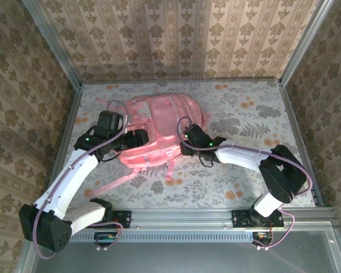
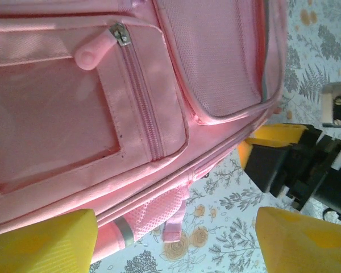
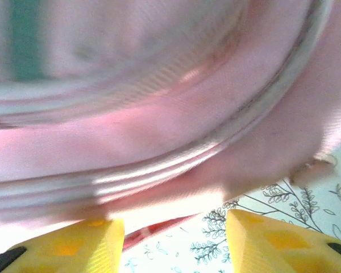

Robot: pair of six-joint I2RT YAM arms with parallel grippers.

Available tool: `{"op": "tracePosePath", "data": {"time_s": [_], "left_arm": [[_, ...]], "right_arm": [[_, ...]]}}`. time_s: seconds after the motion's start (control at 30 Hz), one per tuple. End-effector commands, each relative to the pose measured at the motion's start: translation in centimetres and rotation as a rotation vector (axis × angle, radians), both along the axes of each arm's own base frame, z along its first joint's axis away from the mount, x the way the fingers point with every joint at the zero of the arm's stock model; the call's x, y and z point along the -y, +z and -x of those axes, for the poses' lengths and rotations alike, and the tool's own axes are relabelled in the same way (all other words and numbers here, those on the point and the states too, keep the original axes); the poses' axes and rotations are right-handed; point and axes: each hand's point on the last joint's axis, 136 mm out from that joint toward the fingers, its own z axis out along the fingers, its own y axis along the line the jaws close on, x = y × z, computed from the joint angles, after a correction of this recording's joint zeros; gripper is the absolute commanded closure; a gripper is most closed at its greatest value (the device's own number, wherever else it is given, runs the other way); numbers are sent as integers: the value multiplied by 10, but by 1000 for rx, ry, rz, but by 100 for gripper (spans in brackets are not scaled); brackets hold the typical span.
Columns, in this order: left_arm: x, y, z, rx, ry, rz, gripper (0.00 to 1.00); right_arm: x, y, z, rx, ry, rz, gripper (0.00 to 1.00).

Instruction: Pack the student bag

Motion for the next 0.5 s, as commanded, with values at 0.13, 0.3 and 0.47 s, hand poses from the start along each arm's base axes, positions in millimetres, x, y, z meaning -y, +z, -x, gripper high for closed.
{"op": "tracePosePath", "data": {"time_s": [0.13,0.3,0.47], "left_arm": [[-16,-2,-3,28,73,-14,24],[-16,1,-5,21,79,2,24],[-17,0,-5,19,94,25,24]], "right_arm": [[-5,1,53,79,19,51,43],[-17,-19,63,92,-16,111,41],[-33,-29,56,96,-7,95,40]]}}
